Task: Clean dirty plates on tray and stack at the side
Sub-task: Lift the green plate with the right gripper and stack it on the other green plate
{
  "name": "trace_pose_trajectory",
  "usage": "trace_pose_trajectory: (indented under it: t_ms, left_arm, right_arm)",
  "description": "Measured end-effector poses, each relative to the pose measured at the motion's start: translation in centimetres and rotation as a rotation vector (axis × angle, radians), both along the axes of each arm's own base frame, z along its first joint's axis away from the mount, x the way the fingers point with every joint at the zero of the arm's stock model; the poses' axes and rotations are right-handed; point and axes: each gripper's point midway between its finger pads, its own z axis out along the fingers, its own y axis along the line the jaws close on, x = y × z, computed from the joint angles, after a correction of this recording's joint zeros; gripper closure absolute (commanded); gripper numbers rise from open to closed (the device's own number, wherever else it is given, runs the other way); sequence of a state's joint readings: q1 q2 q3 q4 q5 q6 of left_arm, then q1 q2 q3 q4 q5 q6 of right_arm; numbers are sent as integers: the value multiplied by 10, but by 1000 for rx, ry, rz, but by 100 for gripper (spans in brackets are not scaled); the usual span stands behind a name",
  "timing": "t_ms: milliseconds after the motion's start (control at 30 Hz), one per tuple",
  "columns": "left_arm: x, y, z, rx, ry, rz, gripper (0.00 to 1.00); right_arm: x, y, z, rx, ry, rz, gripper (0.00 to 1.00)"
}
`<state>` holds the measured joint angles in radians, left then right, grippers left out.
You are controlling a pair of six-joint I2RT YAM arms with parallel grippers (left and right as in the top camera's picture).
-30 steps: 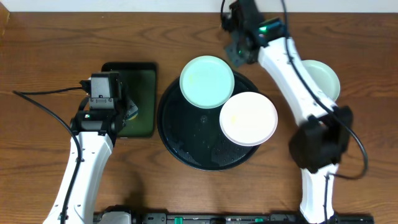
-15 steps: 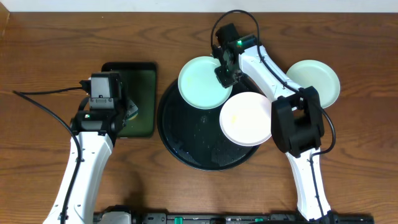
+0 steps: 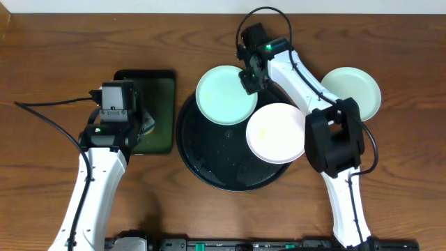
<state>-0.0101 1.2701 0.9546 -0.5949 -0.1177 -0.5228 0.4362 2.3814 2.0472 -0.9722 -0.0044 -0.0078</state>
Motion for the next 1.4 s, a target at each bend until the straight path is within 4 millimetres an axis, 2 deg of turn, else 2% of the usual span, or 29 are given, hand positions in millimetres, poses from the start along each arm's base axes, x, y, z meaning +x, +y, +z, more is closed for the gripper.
trace_pose_trajectory:
  t_ms: [67, 133, 233, 367, 433, 500, 800, 1033, 1233, 1400]
  left_arm:
    - [0, 0, 0, 0, 0, 0, 92]
    - [0, 0, 0, 0, 0, 0, 92]
    - [0, 0, 0, 0, 0, 0, 92]
    - [0, 0, 0, 0, 0, 0, 92]
    - [0, 0, 0, 0, 0, 0, 92]
    - [0, 0, 0, 0, 0, 0, 92]
    - [0, 0, 0, 0, 0, 0, 92]
    - [0, 0, 0, 0, 0, 0, 92]
    - [0, 0, 0, 0, 0, 0, 92]
    - [0, 0, 0, 0, 0, 0, 92]
  right_arm:
    - [2, -3, 18, -34, -48, 5, 99]
    - [6, -6, 44, -68, -117, 22, 99]
    - [6, -5, 101, -128, -259, 70, 99]
    - [-7, 2, 173, -209, -434, 134, 99]
    - [-15, 6, 199, -260, -503, 173, 99]
    - [-23, 11, 214, -319, -548, 217, 99]
    - [-54, 34, 236, -661, -630, 445, 99]
    - [-75, 57, 244, -748, -664, 541, 99]
    - [-74, 52, 244, -769, -654, 541, 99]
    - [-69, 36, 223, -679, -554, 549, 99]
